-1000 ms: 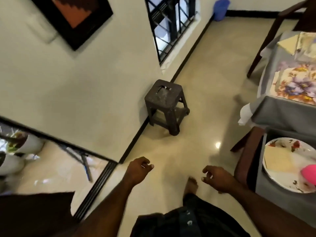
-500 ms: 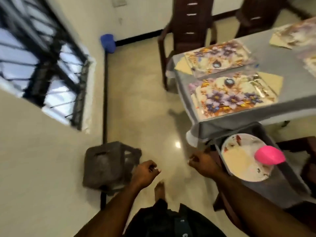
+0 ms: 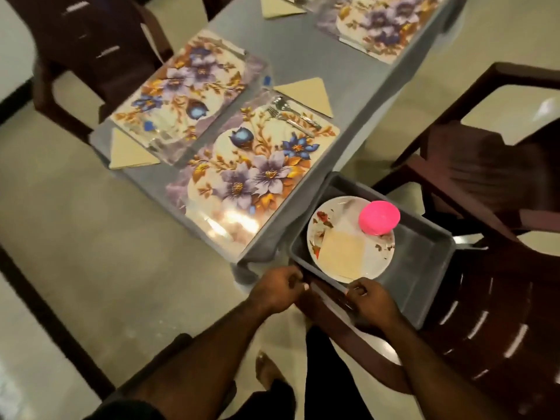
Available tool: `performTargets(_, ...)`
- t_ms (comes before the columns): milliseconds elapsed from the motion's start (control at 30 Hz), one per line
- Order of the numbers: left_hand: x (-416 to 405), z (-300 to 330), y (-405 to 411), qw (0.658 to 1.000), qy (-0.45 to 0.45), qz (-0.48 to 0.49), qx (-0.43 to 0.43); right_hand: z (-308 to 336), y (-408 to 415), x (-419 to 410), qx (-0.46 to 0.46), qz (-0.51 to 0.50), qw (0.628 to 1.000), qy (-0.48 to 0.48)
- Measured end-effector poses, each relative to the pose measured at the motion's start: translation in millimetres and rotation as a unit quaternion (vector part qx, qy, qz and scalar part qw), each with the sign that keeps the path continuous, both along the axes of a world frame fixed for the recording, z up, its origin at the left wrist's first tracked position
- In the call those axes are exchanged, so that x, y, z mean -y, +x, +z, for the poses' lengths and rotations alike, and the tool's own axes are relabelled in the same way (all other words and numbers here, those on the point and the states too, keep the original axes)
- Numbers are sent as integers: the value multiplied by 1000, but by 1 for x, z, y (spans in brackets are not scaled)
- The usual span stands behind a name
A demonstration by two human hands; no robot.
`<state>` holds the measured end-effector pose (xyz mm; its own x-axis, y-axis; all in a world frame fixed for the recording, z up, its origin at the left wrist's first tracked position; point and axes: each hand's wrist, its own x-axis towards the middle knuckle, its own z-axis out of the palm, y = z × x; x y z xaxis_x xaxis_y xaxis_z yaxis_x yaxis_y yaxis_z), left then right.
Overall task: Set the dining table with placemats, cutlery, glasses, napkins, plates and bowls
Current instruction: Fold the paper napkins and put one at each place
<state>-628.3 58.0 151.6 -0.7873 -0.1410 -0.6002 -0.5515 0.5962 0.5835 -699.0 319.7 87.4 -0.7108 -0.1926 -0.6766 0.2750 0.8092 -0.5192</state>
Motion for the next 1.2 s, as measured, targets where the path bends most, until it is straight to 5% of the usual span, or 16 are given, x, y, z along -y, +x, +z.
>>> performTargets(367,-16,-135,-143,998,16,-8,56,-134,-104,55,9,-159,965,208)
performTargets(533,-15,-154,-143,996,47,31,69,-163,-101,61,37,-210,955,205)
performTargets(800,-3,-135,-117,988,70,118,77,-144,-99,46,33,-221,974,39)
performTargets(1000,-12,-66,-110,973,121,189,45,-53,-101,32,81,-375,899,-211)
performTargets(1200,-20,21,-57,928,267,258,25,74,-49,37,87,-375,843,-376)
